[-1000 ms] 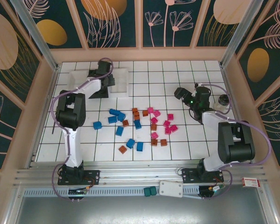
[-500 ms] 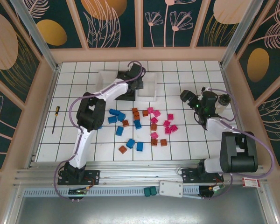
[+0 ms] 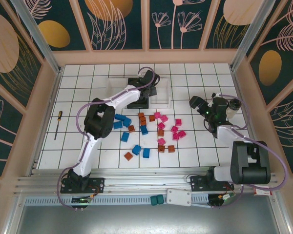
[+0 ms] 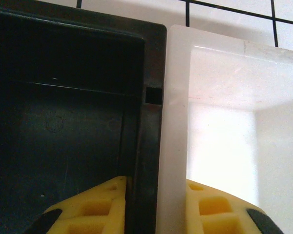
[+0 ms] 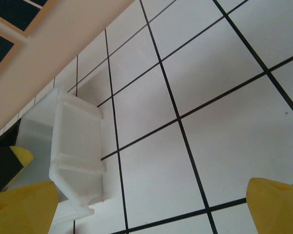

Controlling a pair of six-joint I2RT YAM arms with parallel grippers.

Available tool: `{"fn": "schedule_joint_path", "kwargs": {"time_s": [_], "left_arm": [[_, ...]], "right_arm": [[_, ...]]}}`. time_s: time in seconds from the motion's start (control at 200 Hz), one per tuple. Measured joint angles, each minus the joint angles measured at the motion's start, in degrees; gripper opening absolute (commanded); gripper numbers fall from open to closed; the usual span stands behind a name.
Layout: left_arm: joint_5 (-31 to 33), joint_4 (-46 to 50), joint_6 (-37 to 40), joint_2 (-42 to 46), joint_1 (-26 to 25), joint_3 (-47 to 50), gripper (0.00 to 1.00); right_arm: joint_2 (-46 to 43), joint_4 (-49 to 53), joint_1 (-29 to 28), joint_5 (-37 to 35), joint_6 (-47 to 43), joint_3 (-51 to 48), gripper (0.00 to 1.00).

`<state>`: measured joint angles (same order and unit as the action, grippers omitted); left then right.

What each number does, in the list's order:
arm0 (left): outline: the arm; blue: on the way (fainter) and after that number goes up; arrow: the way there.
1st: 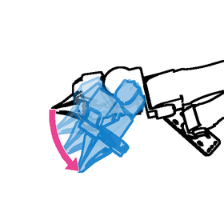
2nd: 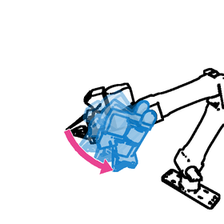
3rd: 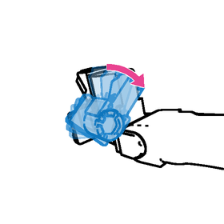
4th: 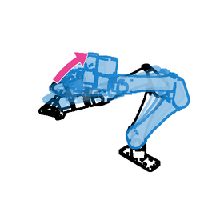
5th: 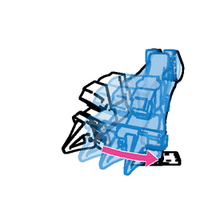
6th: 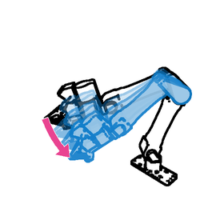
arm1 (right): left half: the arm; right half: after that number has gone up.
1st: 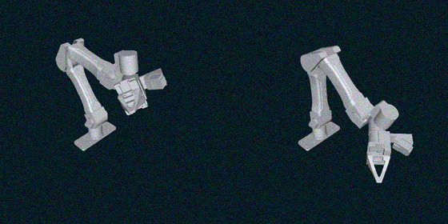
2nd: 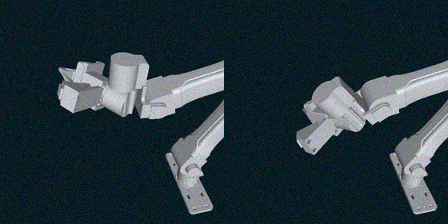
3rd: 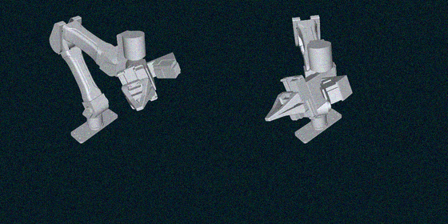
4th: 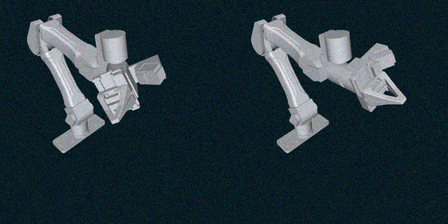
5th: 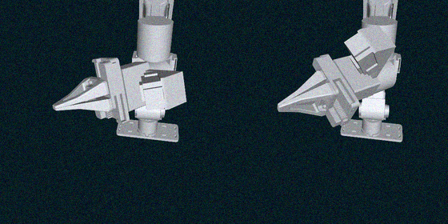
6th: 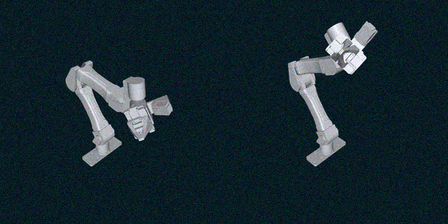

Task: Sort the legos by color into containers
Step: Move the container to the top-center of the table, then pick up the lego from the center of the table.

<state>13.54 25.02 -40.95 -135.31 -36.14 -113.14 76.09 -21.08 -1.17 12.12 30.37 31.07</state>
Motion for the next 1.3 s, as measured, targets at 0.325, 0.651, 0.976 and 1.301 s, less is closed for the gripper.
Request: {"fn": "schedule_joint_path", "kwargs": {"time_s": [0.325,0.651,0.976,1.301], "left_arm": [[-3.1,-2.7,-2.6,-0.2,-0.2,1.2,0.49],[-6.3,-10.5,0.2,18.0,-1.7,22.4,0.89],[-5.5,-29.0,1.7,51.5,-2.9,54.5,0.99],[-1.2,-30.6,0.1,60.9,-2.9,72.2,0.98]], "right_arm": [[-1.0,0.9,-0.7,0.5,0.0,-1.2,0.99],[-1.7,5.1,-9.4,-1.7,-1.4,-1.4,0.91],[4.2,8.3,-18.6,-9.7,-2.9,-1.7,0.81],[10.2,11.1,-24.2,-15.8,-4.4,0.8,0.60]]}}
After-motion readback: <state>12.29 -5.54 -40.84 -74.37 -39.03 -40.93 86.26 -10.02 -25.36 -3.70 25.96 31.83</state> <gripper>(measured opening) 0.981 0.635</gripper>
